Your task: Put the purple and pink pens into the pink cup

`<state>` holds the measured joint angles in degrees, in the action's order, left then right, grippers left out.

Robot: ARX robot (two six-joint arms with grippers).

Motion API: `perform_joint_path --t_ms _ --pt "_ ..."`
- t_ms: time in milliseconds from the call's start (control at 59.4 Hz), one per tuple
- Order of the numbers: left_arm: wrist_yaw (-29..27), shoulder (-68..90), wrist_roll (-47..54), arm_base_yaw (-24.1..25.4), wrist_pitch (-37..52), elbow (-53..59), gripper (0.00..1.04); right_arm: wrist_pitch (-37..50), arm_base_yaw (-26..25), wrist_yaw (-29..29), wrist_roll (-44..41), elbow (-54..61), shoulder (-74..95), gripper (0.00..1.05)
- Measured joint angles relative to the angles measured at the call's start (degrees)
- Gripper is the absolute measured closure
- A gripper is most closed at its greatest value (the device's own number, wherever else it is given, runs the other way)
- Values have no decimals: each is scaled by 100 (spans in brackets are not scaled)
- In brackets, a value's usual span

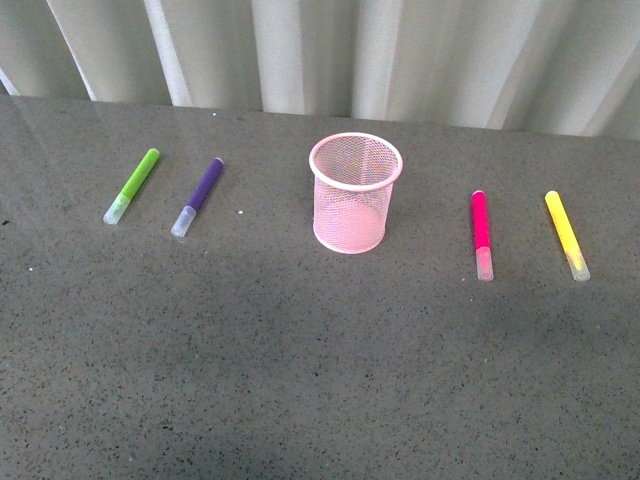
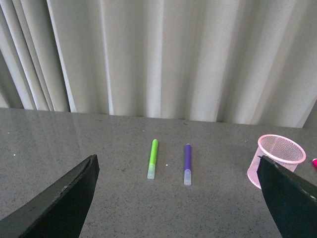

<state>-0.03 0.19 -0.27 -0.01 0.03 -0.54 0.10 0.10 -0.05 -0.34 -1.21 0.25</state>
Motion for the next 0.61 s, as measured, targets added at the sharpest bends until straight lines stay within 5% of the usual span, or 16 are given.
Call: perform_joint_path --t_ms 606 --pt "0 0 0 0 0 0 7 0 0 0 0 0 0 7"
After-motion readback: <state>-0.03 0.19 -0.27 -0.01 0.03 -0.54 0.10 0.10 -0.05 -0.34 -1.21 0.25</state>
